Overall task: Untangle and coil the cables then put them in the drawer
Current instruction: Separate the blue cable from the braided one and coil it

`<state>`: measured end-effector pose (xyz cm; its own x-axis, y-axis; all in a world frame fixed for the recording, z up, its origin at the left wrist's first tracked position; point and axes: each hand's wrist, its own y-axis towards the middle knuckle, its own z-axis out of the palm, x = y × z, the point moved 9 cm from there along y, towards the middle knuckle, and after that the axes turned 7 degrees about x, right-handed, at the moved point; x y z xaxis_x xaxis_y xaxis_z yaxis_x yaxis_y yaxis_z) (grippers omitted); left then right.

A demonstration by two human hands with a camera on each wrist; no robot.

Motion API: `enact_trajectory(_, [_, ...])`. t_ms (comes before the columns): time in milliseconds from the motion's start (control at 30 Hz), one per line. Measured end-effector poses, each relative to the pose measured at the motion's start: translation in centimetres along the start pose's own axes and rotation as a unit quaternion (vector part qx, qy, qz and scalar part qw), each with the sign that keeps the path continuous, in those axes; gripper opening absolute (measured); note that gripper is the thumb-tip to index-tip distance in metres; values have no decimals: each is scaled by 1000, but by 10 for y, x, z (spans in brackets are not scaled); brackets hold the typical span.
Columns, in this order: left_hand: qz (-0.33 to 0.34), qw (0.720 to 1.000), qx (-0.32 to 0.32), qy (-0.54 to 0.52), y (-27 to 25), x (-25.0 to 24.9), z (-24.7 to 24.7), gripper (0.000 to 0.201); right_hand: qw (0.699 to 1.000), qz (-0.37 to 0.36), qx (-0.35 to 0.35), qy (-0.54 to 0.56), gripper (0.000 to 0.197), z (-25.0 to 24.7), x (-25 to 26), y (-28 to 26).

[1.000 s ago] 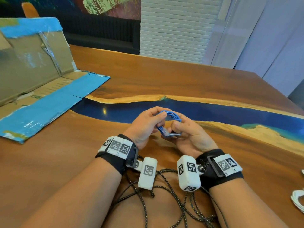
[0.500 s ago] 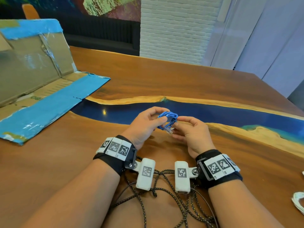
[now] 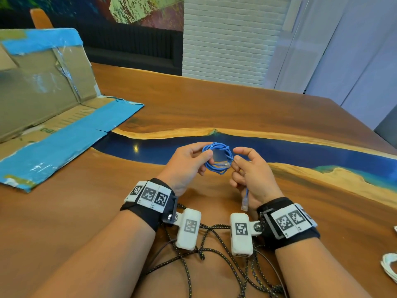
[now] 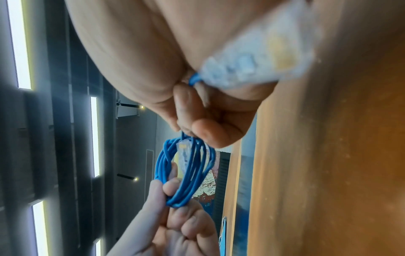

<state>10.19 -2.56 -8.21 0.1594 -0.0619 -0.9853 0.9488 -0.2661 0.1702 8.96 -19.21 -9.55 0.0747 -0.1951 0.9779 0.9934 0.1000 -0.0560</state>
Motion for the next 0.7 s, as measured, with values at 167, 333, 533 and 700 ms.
enact_trajectory(167, [8,994,-44,-104,1,-3,-7,20,999,-33,17,-3,6,4,7,-3])
enact_trajectory(333, [0,974,-37,-224,2,-4,-10,20,993,-43,23,-112,6,4,9,-5])
enact_trajectory(533, [-5,956,24,-292,0,-7,7,21,983,-86,-9,-160,8,5,15,-5])
enact_trajectory(700, [-5,960,34,-276,0,-5,11,23,999,-37,3,-24,15,14,0,-3])
